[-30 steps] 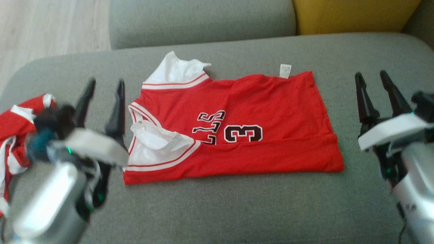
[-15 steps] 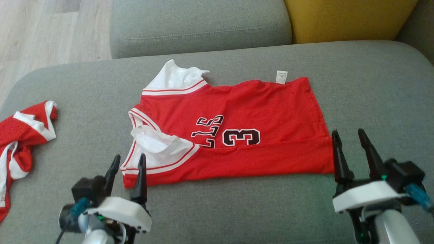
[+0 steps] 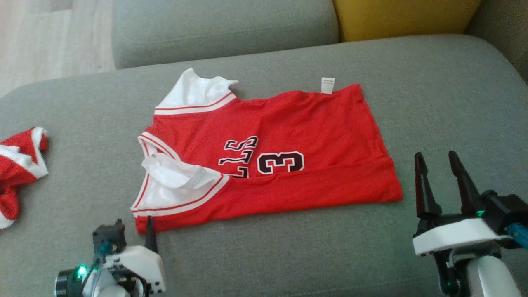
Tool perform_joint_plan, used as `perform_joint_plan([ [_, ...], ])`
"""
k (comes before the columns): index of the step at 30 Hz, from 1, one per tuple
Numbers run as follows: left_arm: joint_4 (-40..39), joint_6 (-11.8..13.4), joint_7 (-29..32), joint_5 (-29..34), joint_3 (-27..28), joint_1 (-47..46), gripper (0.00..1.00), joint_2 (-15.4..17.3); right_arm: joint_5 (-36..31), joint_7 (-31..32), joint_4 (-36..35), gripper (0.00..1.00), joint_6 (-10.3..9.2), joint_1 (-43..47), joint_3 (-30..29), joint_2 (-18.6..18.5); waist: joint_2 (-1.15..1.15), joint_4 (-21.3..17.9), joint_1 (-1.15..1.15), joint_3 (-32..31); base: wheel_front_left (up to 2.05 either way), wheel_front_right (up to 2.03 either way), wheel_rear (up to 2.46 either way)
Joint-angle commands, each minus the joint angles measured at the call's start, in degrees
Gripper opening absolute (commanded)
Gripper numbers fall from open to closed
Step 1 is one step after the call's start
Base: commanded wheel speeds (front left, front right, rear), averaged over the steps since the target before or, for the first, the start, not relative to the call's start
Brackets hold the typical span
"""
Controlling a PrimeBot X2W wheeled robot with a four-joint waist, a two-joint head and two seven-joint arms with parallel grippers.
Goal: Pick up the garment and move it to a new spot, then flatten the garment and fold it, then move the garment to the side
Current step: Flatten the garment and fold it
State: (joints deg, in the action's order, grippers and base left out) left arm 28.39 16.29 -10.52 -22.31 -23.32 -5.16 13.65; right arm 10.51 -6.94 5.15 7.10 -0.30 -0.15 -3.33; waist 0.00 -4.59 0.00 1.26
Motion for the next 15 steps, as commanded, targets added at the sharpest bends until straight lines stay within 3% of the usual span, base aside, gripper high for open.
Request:
perform_joint_plan([
  [1, -1.1, 0.54, -0.08, 0.21, 2.51, -4.1, 1.0, 1.04, -0.2, 0.33, -2.34, 1.0, 0.39, -1.98, 0.92, -0.01, 0.0, -0.65, 0.0, 0.66, 0.0, 0.0, 0.0],
  [9, 5.52, 0.67, 3.98, 0.1, 2.21, -7.74, 1.0, 2.03, -0.6, 1.0, -4.77, 1.0, 0.39, -2.4, 0.18, 0.21, 0.0, -3.15, 0.0, 2.88, 0.0, 0.0, 0.0],
  [13, 8.26, -0.57, 6.88, -0.03, 1.07, -8.69, 1.0, 2.3, -0.77, 1.18, -5.58, 1.0, 0.39, -2.74, -0.3, 0.28, 0.0, -3.87, 0.0, 3.4, 0.0, 0.0, 0.0],
  [14, 8.59, -1.11, 7.31, -0.16, 0.76, -8.83, 0.46, 2.23, -0.81, 1.25, -5.69, 1.0, 0.39, -2.79, -0.46, 0.3, 0.0, -3.95, 0.0, 3.46, 0.0, 0.0, 0.0],
  [15, 8.71, -1.69, 7.48, -0.33, 0.51, -8.96, 0.0, 2.13, -0.84, 1.35, -5.74, 1.0, 0.39, -2.84, -0.61, 0.31, 0.0, -3.98, 0.0, 3.51, 0.0, 0.0, 0.0],
])
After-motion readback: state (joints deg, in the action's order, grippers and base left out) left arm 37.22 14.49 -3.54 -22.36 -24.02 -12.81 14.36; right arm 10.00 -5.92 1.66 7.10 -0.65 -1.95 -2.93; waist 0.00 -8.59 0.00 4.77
